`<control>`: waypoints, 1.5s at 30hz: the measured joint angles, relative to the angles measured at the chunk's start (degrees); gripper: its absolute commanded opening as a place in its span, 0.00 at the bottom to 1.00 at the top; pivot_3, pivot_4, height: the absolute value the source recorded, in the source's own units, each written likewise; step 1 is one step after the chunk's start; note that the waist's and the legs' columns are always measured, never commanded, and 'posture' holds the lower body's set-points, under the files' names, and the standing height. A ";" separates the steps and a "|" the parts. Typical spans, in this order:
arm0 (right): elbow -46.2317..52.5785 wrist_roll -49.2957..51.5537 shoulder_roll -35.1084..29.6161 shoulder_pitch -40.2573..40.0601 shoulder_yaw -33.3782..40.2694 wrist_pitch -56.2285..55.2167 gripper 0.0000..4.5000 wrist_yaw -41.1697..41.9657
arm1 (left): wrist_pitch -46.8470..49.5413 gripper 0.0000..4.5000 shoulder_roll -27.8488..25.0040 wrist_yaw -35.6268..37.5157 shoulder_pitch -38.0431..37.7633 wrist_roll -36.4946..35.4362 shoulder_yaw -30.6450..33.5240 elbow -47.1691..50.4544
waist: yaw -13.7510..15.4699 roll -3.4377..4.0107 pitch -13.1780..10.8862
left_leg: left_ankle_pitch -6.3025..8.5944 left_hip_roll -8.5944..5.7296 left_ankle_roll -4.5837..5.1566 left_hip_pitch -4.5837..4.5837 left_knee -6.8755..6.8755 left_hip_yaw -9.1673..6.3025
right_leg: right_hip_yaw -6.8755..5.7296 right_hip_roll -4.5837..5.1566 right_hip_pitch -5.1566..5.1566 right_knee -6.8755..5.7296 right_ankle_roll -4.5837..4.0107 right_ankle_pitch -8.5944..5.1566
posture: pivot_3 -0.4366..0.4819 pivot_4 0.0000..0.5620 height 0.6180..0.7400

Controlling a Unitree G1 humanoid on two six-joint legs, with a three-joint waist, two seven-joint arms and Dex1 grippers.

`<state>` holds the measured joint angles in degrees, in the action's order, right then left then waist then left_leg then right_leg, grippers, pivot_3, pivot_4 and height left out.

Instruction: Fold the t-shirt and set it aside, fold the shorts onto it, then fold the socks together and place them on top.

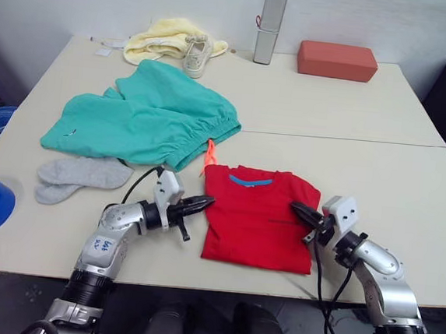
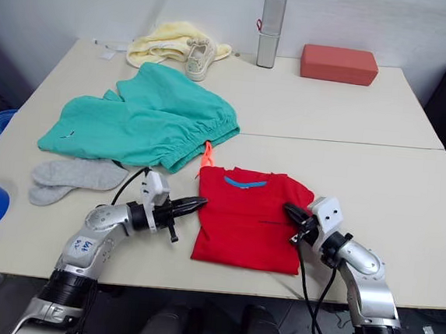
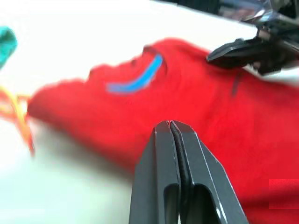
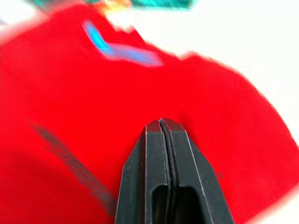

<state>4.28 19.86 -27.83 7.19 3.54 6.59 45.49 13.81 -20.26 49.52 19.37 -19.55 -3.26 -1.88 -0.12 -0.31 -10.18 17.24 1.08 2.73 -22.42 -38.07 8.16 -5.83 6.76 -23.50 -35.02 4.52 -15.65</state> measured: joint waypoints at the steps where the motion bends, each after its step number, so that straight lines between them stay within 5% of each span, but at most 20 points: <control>1: 0.59 0.16 -0.30 1.25 -0.81 0.84 0.00 0.49 | -0.38 0.01 -0.11 0.68 1.25 0.23 -0.34 -0.31 | -0.01 0.00 0.00 | 0.01 0.00 -0.02 0.02 0.00 0.02 | 0.00 -0.01 0.01 0.00 0.00 0.00 | 0.48 0.27 1.00; 9: -10.37 -5.89 3.01 12.32 -6.34 3.03 0.00 -2.53 | -6.22 0.01 4.20 -2.69 11.40 9.62 -6.58 -15.90 | 0.04 -0.01 -0.01 | -0.10 -0.01 0.15 -0.11 0.00 0.09 | -0.06 -0.09 -0.10 -0.01 0.01 0.00 | 0.48 0.27 1.00; 13: -17.73 -6.70 3.79 13.53 -5.38 -1.72 0.00 -2.40 | -5.08 0.01 6.17 -11.88 14.33 12.88 -4.03 -21.58 | -0.03 -0.03 -0.02 | -0.14 -0.01 0.24 -0.14 -0.02 0.14 | -0.14 -0.11 -0.08 -0.07 0.10 0.06 | 0.48 0.27 1.00; 28: -31.59 -6.13 3.06 17.57 5.17 -5.50 0.00 -10.52 | -6.11 0.01 6.14 -14.92 12.07 13.10 -1.90 -20.92 | -0.17 -0.03 0.01 | -0.09 -0.01 0.15 0.06 0.00 0.15 | 0.03 -0.04 0.03 0.04 0.10 0.06 | 0.48 0.27 1.00; 35: -27.86 2.07 2.87 13.83 11.46 -3.43 0.00 -7.10 | -8.89 0.01 6.70 -13.53 9.92 9.37 1.69 -19.82 | -0.28 -0.02 0.00 | -0.10 0.02 0.13 -0.01 0.09 0.16 | 0.03 -0.04 -0.10 0.02 0.07 0.04 | 0.48 0.27 1.00; 39: -14.43 13.00 -2.61 7.34 13.18 10.42 0.20 -0.17 | -11.50 0.13 5.31 -5.24 6.74 2.80 3.42 -11.82 | -0.21 0.06 -0.03 | -0.07 0.05 0.15 -0.09 0.11 0.15 | 0.01 -0.04 -0.12 0.06 0.06 0.04 | 0.48 0.27 1.00; 45: -0.67 25.58 -17.56 -0.66 15.46 36.06 0.65 3.92 | -12.56 0.54 -0.98 7.46 -2.14 -4.53 3.14 0.64 | -0.03 0.13 -0.04 | 0.17 0.06 0.03 -0.05 0.10 0.11 | 0.03 0.05 -0.08 0.23 0.00 0.01 | 0.48 0.27 1.00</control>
<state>3.61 45.44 -45.40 6.53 19.00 42.65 49.40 1.25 -21.24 56.98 17.23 -24.08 -0.11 -1.24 -0.15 -0.18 -10.23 17.41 1.14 2.76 -22.47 -37.97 8.26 -5.80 6.81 -23.58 -34.79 4.53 -15.64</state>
